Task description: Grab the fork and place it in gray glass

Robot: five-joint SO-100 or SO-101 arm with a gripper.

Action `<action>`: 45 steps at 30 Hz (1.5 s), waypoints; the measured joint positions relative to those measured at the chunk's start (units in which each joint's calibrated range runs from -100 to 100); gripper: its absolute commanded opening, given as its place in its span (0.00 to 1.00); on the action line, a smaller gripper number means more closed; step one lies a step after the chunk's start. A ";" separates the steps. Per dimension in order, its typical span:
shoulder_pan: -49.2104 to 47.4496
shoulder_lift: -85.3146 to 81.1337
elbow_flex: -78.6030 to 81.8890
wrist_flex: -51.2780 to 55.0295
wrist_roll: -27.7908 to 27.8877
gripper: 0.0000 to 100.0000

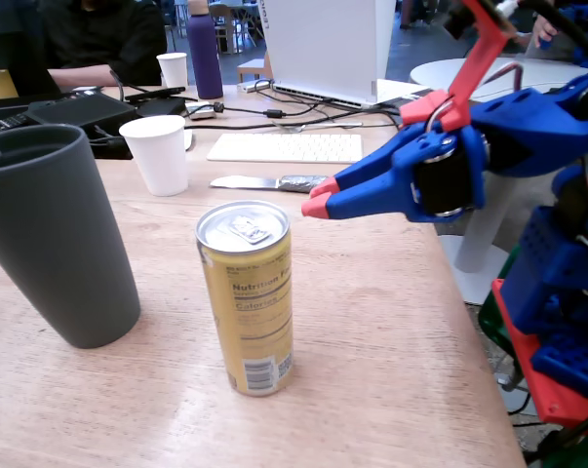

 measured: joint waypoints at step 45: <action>1.32 -0.09 9.02 5.05 -6.30 0.00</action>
